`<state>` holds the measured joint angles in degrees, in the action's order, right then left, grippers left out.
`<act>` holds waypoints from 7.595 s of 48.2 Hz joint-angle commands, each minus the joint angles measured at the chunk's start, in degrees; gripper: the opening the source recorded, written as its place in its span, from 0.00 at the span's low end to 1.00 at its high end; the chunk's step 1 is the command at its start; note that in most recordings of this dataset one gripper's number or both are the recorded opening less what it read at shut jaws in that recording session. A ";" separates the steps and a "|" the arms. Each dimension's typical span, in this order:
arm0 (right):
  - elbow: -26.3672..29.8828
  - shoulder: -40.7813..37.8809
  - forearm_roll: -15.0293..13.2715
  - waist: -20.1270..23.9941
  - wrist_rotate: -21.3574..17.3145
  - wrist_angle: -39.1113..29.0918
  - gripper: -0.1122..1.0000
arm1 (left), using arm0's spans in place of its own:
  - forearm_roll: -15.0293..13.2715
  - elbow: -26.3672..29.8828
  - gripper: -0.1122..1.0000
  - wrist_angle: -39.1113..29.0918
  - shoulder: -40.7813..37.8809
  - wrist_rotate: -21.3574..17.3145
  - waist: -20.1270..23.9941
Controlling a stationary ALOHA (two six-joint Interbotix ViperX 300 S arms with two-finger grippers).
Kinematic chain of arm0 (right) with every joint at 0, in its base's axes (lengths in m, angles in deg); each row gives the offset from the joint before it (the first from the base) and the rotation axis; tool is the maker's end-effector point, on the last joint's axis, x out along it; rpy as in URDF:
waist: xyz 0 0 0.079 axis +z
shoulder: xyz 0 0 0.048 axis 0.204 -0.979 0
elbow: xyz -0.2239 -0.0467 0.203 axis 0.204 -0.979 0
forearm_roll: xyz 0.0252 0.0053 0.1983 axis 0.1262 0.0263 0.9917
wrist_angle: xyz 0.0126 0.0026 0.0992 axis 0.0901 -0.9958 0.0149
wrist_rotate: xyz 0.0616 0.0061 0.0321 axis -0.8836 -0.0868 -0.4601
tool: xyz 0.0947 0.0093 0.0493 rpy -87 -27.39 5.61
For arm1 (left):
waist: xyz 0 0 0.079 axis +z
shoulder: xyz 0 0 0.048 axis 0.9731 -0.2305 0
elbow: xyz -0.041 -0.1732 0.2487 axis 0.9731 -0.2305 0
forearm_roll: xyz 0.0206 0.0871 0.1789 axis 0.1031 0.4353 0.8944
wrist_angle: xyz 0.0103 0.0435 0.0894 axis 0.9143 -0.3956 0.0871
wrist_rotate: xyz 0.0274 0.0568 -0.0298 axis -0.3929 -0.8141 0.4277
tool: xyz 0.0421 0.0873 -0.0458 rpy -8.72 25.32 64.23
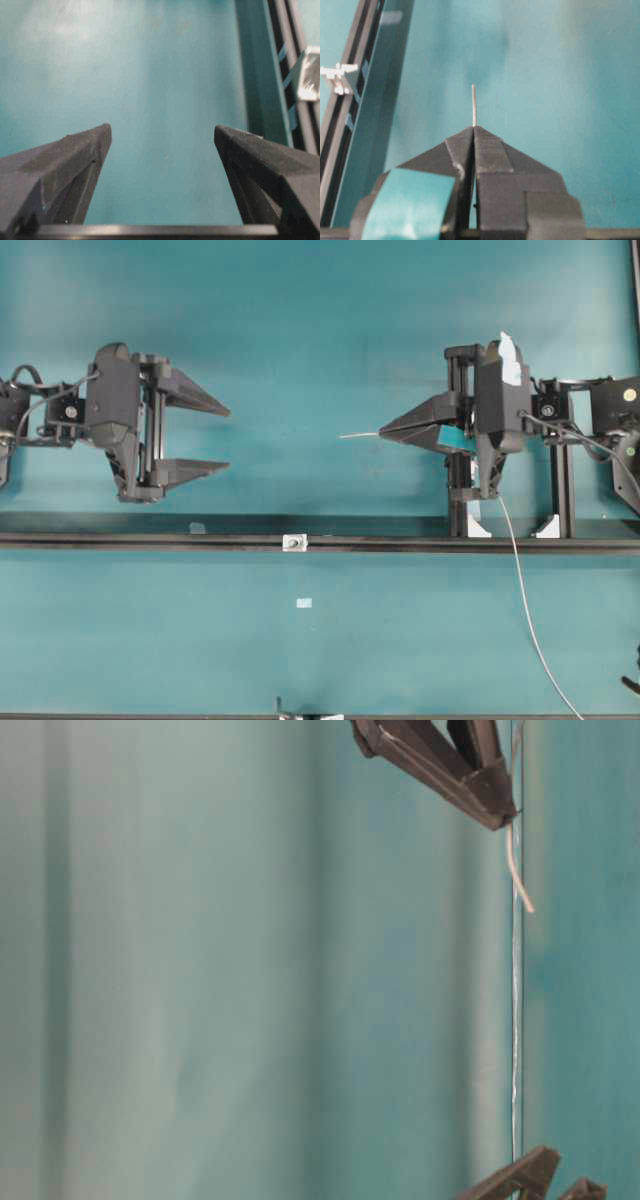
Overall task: Insert the wire through the hole in the metal fitting marked with a red label. (retake)
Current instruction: 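Lift the wire and carry it left toward the white bracket, then align the wire tip with the bracket's red-ringed hole, right gripper, then push the wire tip through the hole while left gripper approaches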
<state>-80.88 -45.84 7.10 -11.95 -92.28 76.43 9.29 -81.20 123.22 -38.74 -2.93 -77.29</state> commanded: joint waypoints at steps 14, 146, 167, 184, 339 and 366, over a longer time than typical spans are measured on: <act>-4.75 0.00 7.03 4.92 0.53 11.16 0.11 | -1.05 -0.26 0.61 16.35 -7.73 1.32 -5.71; 3.08 -31.90 40.08 33.49 13.10 46.67 0.11 | -2.11 7.65 0.61 33.57 -27.16 5.45 -15.73; 3.43 -32.08 40.08 33.49 12.57 46.67 0.11 | -2.11 7.73 0.61 33.57 -27.25 5.36 -15.73; 3.96 -32.96 40.08 33.49 11.60 46.93 0.11 | -2.11 7.91 0.61 33.57 -27.25 5.36 -15.73; 12.48 -37.62 37.27 28.39 15.03 45.35 0.11 | -1.85 8.88 0.61 33.22 -28.21 4.39 -15.03; 14.24 -38.76 34.98 26.54 15.12 45.35 0.11 | -1.85 9.40 0.61 33.22 -28.21 4.39 -14.59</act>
<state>-67.43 -85.30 42.34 15.12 -77.25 121.61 7.36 -72.33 156.09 -67.74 1.55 -92.23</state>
